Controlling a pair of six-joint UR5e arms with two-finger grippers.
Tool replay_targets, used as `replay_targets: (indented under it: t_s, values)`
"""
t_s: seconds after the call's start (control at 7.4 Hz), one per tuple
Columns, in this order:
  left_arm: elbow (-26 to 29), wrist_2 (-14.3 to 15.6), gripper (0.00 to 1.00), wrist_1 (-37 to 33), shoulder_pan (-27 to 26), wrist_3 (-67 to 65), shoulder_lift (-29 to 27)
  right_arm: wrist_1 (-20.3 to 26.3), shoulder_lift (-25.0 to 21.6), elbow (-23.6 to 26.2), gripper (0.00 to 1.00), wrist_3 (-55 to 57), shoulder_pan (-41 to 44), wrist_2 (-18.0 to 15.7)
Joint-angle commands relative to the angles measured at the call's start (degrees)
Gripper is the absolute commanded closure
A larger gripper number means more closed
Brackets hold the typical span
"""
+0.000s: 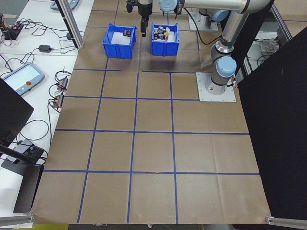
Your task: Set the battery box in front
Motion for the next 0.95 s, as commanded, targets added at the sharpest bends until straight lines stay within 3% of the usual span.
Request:
replay_targets:
  t_s: [0.0,0.14,0.41,0.54,0.81]
  values:
    - [-0.12,0.13,0.01,0.18,0.00,0.06,0.01,0.09,2.89,-5.33,0.00,18.19,-5.17,1.53]
    - [-0.04,-0.04,0.01,0.27,0.00,0.06,-0.08,0.87,5.96,-8.57,0.00,27.96,-5.88,1.53]
    - [-0.12,-0.39,0.01,0.27,0.00,-0.02,-0.26,8.85,9.93,-15.61,0.00,39.01,-6.32,1.00]
    - [-0.12,-0.39,0.01,0.27,0.00,-0.02,-0.34,15.06,11.25,-18.77,0.00,44.18,-6.85,0.39]
    - [-0.12,-0.31,0.01,0.27,0.00,-0.02,-0.35,15.73,10.65,-18.54,0.00,45.90,-10.26,0.74]
